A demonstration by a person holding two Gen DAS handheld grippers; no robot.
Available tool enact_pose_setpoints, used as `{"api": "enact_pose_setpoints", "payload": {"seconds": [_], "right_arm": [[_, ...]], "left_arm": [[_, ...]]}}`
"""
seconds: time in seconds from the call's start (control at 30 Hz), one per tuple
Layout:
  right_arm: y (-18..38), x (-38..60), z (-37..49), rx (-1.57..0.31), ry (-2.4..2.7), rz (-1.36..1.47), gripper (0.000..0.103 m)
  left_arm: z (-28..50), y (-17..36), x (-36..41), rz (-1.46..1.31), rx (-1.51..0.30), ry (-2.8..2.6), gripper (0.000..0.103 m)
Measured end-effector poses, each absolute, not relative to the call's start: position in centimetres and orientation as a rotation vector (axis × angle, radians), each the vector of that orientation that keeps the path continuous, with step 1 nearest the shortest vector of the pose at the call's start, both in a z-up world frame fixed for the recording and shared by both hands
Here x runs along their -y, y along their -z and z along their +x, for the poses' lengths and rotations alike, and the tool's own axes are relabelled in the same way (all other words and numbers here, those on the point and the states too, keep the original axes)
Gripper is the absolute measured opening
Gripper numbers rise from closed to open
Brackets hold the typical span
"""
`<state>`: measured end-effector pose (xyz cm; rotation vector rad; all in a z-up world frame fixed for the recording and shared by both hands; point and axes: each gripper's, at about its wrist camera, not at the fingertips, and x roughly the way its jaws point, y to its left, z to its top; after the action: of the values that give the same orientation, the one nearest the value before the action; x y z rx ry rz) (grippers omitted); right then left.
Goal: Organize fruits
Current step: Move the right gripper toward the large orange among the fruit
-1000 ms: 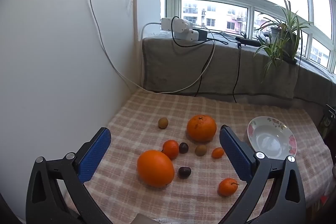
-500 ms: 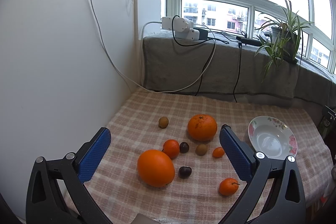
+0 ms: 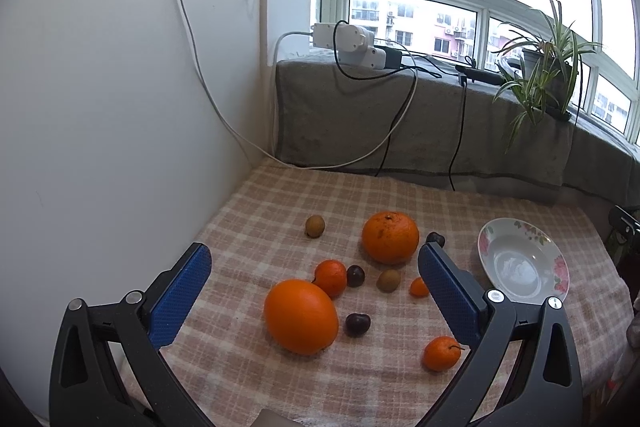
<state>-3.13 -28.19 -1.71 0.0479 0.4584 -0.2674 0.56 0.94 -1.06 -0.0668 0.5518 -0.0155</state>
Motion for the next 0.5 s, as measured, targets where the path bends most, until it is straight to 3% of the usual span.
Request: {"api": "enact_pose_setpoints", "payload": {"seconds": [0.5], "right_arm": [[3.0,25.8,-0.7,-0.521,0.106,0.048,0.103]], "left_arm": [[0.7,2.7,-2.5,-0.064,-0.547,0.016,0.103]]}}
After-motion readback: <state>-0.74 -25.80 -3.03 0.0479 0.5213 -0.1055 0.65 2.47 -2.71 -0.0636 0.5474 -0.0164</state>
